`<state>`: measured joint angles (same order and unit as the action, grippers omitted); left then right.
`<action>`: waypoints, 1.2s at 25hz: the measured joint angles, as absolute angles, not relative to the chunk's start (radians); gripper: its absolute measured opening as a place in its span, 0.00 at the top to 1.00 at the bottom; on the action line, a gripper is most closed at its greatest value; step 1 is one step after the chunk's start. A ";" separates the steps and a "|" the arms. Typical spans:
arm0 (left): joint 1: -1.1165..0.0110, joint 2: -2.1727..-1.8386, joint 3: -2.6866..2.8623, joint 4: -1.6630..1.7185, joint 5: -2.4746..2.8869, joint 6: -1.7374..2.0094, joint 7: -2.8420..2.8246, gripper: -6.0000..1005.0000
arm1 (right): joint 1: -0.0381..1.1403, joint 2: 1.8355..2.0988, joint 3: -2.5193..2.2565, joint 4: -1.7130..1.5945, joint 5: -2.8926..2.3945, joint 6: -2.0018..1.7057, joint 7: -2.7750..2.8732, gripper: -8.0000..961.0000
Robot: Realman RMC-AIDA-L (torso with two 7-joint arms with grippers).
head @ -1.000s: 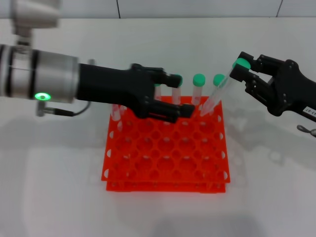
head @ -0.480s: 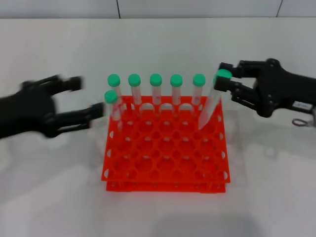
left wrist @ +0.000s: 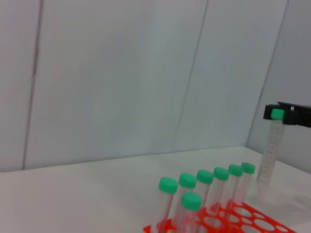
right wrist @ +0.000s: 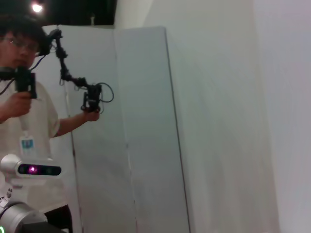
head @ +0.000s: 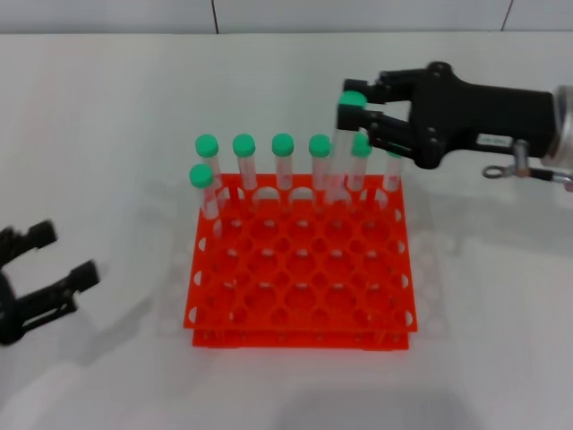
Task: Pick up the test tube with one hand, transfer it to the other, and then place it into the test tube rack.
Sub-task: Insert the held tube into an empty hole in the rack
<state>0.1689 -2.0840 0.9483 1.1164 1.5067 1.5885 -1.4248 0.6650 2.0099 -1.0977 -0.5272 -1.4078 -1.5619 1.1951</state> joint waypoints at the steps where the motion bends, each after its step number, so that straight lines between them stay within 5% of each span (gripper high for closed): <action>1: 0.169 -2.084 0.948 1.116 1.507 1.588 -1.425 0.16 | 0.674 2.011 -1.104 -0.525 -1.408 -1.556 1.195 0.71; 30: 0.072 -2.078 0.762 0.926 1.604 1.644 -1.339 0.17 | 0.768 2.028 -1.698 -0.514 -0.920 -1.148 1.132 0.69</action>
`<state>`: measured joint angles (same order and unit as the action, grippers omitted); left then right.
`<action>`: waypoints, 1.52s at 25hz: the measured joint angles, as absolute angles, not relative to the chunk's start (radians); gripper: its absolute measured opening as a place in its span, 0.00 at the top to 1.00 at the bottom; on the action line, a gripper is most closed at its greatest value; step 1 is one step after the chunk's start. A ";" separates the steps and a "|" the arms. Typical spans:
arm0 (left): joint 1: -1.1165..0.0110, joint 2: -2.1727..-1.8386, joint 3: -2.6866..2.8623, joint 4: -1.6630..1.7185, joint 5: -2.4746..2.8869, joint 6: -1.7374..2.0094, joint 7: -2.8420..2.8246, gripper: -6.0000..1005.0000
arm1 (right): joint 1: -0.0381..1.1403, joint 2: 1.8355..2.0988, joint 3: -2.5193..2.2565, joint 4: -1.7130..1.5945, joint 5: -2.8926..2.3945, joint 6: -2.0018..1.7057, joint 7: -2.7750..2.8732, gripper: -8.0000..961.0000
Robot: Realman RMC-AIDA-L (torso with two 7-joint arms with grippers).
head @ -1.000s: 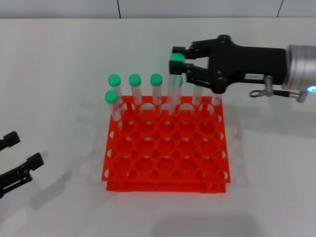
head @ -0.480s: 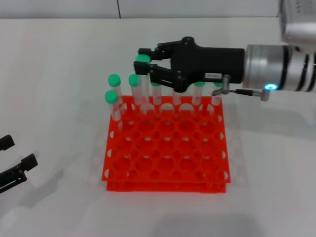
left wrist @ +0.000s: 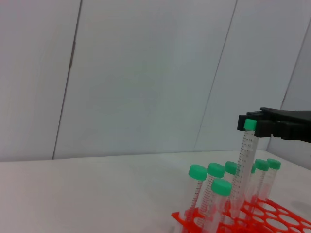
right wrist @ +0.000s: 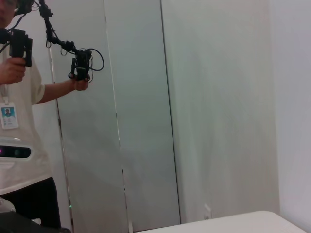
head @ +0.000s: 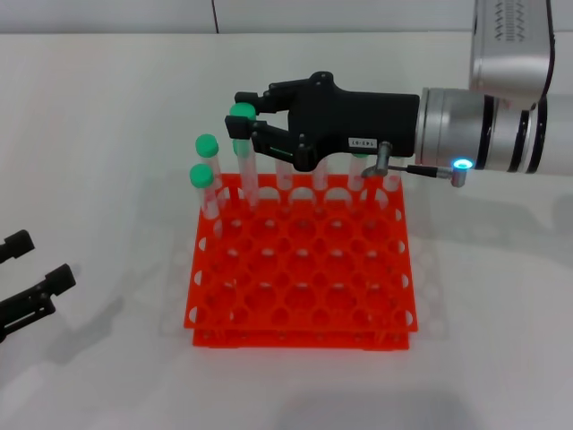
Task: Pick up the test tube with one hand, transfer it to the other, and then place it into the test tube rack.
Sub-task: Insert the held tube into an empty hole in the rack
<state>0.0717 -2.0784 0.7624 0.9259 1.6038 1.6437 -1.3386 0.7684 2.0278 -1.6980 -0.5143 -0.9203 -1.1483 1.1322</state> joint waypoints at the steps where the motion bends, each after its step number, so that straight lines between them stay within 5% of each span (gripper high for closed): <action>1: 0.070 -2.078 0.762 0.926 1.604 1.644 -1.339 0.17 | 0.768 2.028 -1.705 -0.515 -0.914 -1.146 1.128 0.69; 38: 0.022 -2.078 0.762 0.875 1.624 1.640 -1.339 0.17 | 0.719 2.028 -2.001 -0.543 -0.659 -0.959 0.956 0.68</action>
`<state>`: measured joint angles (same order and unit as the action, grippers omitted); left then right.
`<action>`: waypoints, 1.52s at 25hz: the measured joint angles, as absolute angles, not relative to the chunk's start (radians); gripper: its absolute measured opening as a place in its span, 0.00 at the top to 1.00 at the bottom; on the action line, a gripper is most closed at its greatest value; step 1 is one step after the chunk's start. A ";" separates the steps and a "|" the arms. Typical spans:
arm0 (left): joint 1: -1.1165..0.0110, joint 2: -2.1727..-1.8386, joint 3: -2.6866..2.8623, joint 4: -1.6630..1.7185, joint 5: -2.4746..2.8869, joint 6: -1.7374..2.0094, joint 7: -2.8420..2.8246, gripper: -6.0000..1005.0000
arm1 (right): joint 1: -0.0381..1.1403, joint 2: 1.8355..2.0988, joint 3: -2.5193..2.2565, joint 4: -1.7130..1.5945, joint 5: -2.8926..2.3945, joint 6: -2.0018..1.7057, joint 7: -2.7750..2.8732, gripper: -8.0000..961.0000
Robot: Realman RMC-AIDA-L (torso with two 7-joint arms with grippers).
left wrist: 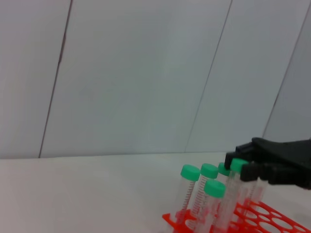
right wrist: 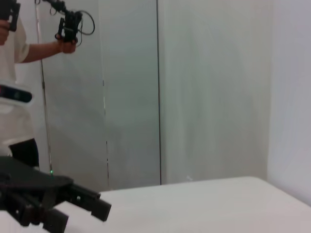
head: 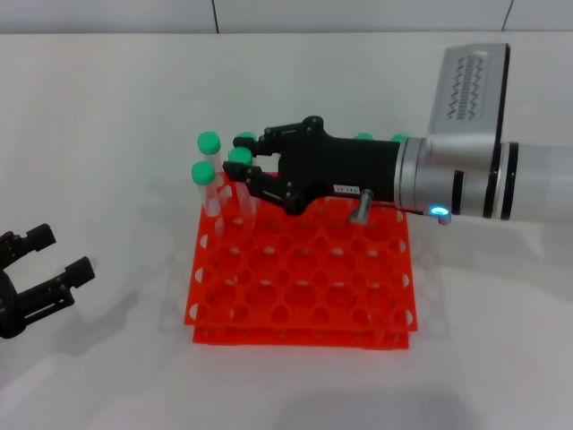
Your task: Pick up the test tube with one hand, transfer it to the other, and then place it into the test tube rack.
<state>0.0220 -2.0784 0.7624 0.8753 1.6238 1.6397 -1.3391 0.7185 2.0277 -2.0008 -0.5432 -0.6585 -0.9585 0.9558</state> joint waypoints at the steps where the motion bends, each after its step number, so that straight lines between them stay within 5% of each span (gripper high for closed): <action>1: 0.020 -2.078 0.762 0.875 1.626 1.640 -1.339 0.17 | 0.718 2.028 -2.012 -0.544 -0.656 -0.949 0.956 0.68; 27: 0.010 -2.078 0.762 0.864 1.643 1.638 -1.333 0.17 | 0.721 2.028 -2.067 -0.587 -0.636 -0.917 0.962 0.67; 33: 0.009 -2.078 0.753 0.864 1.643 1.641 -1.326 0.17 | 0.711 2.016 -2.062 -0.607 -0.642 -0.957 0.995 0.46; 38: 0.002 -2.078 0.725 0.864 1.658 1.665 -1.306 0.17 | 0.635 1.989 -1.968 -0.607 -0.710 -1.165 1.001 0.46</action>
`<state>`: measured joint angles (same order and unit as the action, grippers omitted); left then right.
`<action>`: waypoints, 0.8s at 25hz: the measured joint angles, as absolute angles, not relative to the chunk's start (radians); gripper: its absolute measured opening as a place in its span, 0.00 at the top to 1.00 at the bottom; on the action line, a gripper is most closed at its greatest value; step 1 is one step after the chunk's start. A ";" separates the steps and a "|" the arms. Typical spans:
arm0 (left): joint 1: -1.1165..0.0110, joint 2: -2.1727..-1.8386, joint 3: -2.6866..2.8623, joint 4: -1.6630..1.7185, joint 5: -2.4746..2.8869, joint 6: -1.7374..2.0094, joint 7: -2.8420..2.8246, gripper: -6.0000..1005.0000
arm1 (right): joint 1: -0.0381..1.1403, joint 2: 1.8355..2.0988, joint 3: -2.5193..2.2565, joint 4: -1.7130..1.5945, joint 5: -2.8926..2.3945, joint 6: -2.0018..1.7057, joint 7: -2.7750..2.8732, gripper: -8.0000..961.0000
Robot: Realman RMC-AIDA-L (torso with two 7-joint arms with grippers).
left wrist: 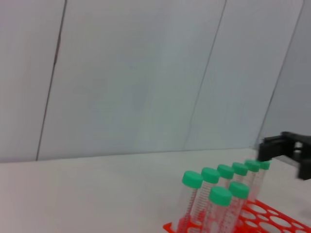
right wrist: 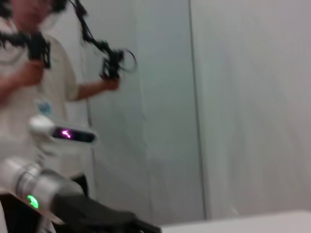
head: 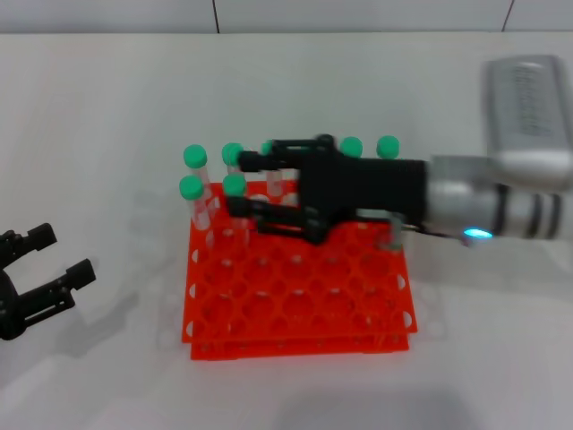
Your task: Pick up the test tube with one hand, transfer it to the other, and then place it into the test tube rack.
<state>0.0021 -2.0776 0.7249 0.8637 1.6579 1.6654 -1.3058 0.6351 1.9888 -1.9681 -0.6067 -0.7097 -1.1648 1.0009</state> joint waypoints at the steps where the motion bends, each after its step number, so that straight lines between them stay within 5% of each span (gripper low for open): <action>1: 0.002 -2.078 0.725 0.864 1.659 1.672 -1.301 0.17 | 0.609 1.983 -1.929 -0.604 -0.741 -1.219 1.001 0.46; 10: -0.007 -2.078 0.728 0.857 1.657 1.692 -1.269 0.17 | 0.360 1.975 -1.488 -0.597 -1.101 -1.455 0.994 0.46; 20: -0.089 -2.077 0.726 0.731 1.690 1.701 -1.157 0.17 | 0.302 1.983 -1.412 -0.460 -1.218 -1.505 0.889 0.45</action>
